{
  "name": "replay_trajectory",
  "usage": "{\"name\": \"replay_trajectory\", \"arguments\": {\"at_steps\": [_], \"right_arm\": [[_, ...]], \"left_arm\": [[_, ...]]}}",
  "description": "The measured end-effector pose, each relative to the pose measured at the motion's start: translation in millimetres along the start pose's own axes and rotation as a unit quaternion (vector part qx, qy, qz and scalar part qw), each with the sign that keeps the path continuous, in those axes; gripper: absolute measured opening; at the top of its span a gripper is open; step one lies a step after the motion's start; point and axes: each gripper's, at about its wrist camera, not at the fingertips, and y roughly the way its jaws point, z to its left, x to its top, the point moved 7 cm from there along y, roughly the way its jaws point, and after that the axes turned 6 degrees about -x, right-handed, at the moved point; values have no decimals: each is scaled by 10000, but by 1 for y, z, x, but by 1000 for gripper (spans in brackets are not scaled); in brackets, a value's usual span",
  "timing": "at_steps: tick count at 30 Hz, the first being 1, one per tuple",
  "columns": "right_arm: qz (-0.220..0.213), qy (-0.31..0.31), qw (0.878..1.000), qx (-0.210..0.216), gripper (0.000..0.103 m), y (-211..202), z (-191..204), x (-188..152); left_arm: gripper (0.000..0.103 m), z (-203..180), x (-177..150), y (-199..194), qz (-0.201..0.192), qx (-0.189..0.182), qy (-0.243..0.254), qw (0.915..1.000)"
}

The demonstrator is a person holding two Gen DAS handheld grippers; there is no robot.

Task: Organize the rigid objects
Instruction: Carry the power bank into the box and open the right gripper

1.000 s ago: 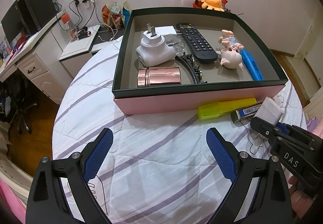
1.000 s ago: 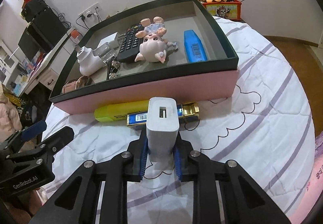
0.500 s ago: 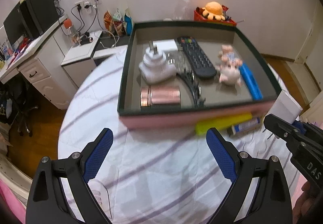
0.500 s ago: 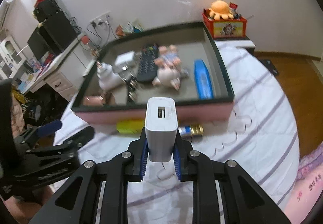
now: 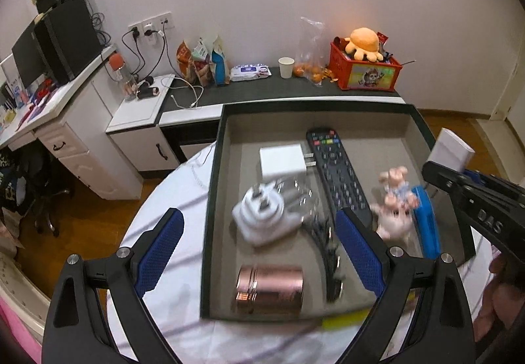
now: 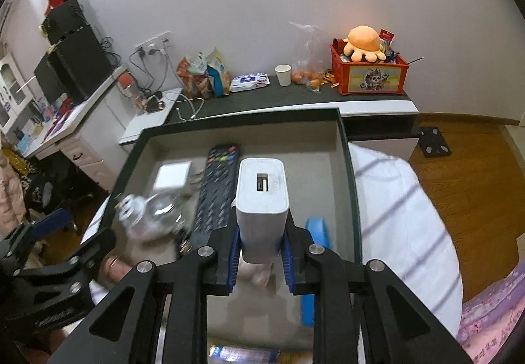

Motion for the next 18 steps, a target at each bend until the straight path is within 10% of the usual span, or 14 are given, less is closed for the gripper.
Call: {"name": "replay_trajectory", "arguments": {"at_steps": [18], "right_arm": [[580, -219, 9970, -459, 22, 80, -25, 28]], "left_arm": [[95, -9, 23, 51, 205, -24, 88, 9997]]}}
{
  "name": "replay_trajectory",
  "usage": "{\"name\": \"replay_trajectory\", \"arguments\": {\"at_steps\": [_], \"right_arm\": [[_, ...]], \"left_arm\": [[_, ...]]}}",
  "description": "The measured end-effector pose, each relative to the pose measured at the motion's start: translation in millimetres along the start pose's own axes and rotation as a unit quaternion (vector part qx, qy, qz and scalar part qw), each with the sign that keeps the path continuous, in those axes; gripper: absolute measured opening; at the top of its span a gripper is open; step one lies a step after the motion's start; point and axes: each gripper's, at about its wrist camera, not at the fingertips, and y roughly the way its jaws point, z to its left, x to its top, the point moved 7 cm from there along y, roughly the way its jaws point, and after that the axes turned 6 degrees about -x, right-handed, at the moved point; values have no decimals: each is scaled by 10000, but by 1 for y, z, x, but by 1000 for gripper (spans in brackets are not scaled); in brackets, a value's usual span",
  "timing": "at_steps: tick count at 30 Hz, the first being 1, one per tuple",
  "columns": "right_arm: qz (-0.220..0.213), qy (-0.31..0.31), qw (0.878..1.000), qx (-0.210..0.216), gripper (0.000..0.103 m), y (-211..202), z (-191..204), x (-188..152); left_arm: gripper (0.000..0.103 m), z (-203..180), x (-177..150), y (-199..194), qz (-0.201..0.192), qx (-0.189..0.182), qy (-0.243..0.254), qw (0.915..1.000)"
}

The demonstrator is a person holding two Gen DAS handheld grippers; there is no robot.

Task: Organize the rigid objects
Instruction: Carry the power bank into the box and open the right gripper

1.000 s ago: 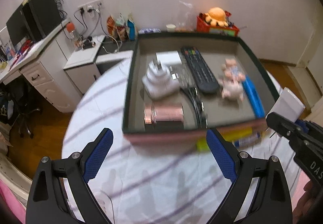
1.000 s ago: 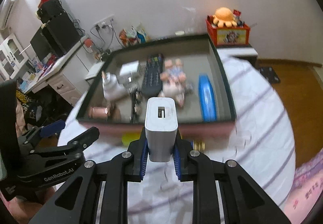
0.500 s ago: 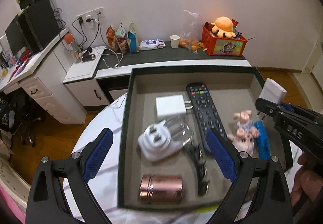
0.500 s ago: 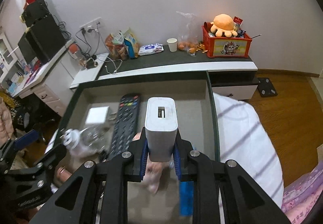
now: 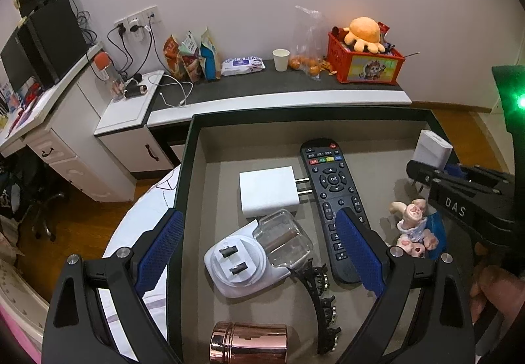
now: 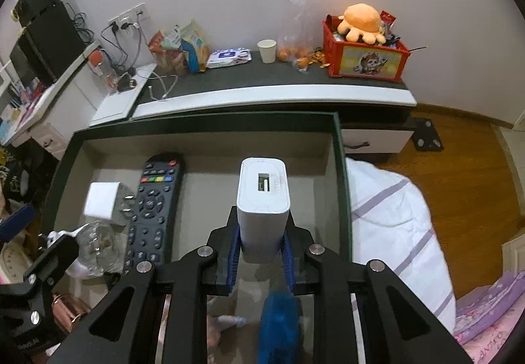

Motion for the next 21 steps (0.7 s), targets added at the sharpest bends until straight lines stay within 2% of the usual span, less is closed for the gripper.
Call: {"name": "replay_trajectory", "arguments": {"at_steps": [1, 2, 3, 5, 6, 8, 9, 11, 15, 21], "right_arm": [[10, -51, 10000, -77, 23, 1, 0, 1], [29, -111, 9999, -122, 28, 1, 1, 1], [31, -118, 9999, -79, 41, 1, 3, 1], [-58, -99, 9999, -4, 59, -5, 5, 3], [-88, -86, 9999, 14, 66, -7, 5, 4], [-184, -53, 9998, 86, 73, -16, 6, 4], [-247, -34, 9997, 66, 82, -20, 7, 4], [-395, 2, 9992, -45, 83, -32, 4, 5], [-618, 156, 9980, -5, 83, -63, -2, -4], [-722, 236, 9971, 32, 83, -96, -3, -35]], "left_arm": [[95, 0, 0, 0, 1, -2, -2, 10000], [95, 1, 0, -1, -3, -5, -6, 10000], [95, 2, -1, -2, -11, 2, -8, 10000], [95, 2, 0, -5, -52, 3, -11, 10000], [95, 3, -1, -8, -75, 7, -9, 10000], [95, 4, -2, -14, -117, 16, -7, 9999], [95, 4, -3, -18, -139, 10, -14, 9999], [95, 4, -6, -25, -181, -12, -24, 9998], [95, 2, -13, -42, -244, -40, -21, 9997], [95, -3, -33, -68, -314, -58, -12, 9995]]}}
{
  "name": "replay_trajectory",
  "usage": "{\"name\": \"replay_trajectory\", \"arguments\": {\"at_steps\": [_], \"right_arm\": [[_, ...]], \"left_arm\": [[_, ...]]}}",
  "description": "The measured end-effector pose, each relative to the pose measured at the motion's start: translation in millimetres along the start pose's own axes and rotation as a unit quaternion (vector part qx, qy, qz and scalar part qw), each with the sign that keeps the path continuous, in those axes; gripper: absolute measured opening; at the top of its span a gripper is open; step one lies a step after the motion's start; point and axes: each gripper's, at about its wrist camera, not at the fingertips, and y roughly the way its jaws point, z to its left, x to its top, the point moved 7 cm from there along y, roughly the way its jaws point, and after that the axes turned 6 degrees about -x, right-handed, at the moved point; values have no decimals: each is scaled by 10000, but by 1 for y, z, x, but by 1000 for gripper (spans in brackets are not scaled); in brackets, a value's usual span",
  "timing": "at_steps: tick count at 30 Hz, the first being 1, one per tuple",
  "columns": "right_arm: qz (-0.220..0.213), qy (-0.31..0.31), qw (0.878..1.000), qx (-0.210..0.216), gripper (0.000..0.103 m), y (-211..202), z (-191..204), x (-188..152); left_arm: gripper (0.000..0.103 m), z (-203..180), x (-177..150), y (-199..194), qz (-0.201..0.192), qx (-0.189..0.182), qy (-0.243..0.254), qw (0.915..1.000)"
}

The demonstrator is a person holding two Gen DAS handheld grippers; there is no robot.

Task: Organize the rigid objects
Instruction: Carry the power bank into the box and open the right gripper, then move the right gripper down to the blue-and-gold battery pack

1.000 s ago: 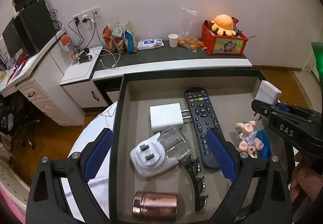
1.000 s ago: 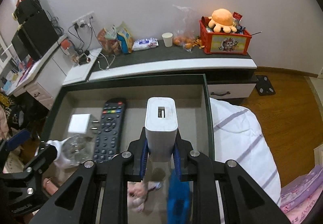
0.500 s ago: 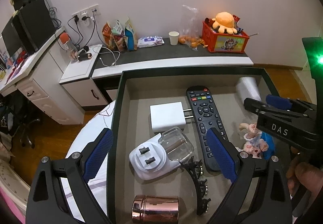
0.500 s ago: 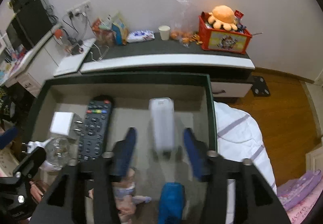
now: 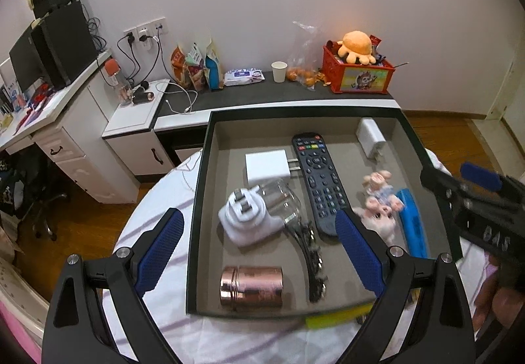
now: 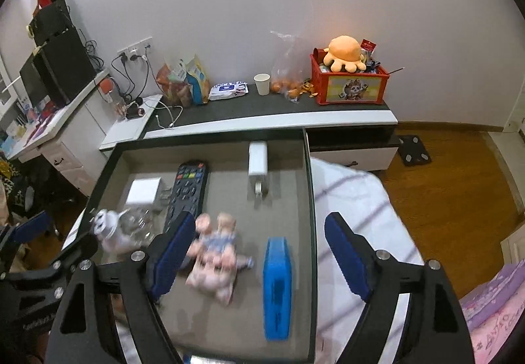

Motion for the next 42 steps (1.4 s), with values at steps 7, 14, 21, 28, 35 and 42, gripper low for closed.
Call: {"name": "replay_trajectory", "arguments": {"at_steps": [7, 14, 21, 28, 35, 42], "right_arm": [[-69, 131, 9998, 108, 83, -38, -2, -48], [-20, 498, 9986, 159, 83, -63, -32, -97], [69, 661, 9976, 175, 83, -64, -53, -121], [307, 218, 9989, 294, 83, -49, -40, -133], [543, -337, 9972, 401, 83, -29, -14, -141], [754, -588, 9944, 443, 83, -13, 1, -145]], "left_arm": [[95, -13, -30, -27, -17, -34, 94, 9999], [95, -34, -83, -25, 402, -176, 224, 9988], [95, -65, -109, -18, 597, -236, 420, 9971], [95, -51, -120, -12, 725, -150, 307, 9968], [95, -33, -126, -3, 846, -159, 192, 9961], [95, -20, -124, 5, 906, -152, 103, 9957]]}}
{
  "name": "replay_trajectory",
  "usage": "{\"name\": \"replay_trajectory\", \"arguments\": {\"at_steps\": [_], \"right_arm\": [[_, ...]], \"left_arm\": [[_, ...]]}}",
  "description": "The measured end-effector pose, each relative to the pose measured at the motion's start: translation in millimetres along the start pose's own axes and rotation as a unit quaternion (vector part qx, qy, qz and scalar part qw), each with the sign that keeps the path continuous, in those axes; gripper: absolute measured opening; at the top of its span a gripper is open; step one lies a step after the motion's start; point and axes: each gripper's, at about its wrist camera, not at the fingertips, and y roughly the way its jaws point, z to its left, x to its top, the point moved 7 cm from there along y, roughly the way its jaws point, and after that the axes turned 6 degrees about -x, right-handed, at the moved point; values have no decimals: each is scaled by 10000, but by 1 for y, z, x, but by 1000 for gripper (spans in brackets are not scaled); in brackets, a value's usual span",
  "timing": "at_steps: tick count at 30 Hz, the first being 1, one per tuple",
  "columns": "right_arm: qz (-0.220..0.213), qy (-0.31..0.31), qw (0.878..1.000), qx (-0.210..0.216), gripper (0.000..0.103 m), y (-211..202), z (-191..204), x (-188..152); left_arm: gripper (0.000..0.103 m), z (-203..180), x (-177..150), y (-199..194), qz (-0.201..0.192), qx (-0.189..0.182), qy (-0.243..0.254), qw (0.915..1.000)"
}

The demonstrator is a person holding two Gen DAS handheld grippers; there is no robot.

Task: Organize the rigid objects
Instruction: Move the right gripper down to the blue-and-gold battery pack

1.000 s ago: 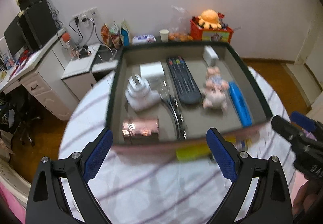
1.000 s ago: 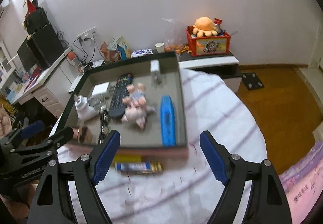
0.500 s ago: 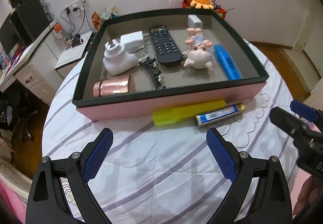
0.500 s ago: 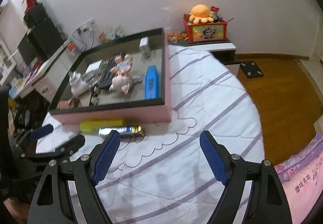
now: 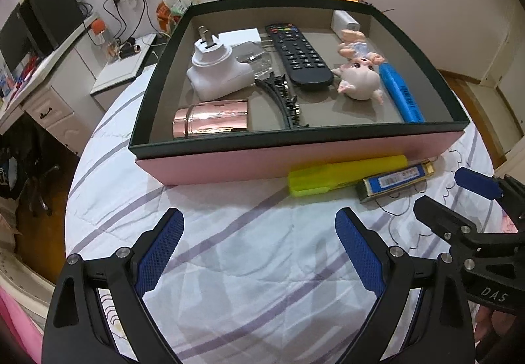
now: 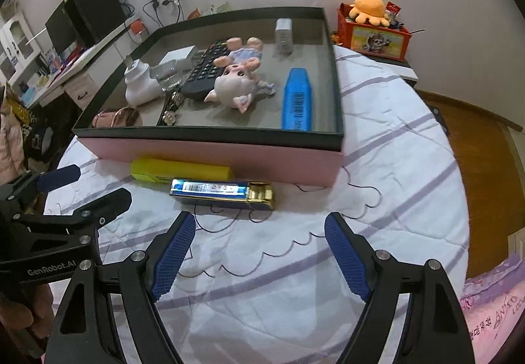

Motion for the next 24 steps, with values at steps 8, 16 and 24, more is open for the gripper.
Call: {"name": "replay_trajectory", "arguments": {"at_steps": [8, 16, 24], "right_arm": [[156, -128, 9998, 79, 83, 13, 10, 3], [145, -414, 9987, 250, 82, 26, 15, 6], [213, -707, 9953, 634, 66, 20, 30, 2]], "left_arm": [[95, 9, 3, 3, 16, -26, -59, 10000], [95, 21, 2, 2, 16, 14, -134, 9999], [95, 24, 0, -1, -7, -2, -157, 9999]]}}
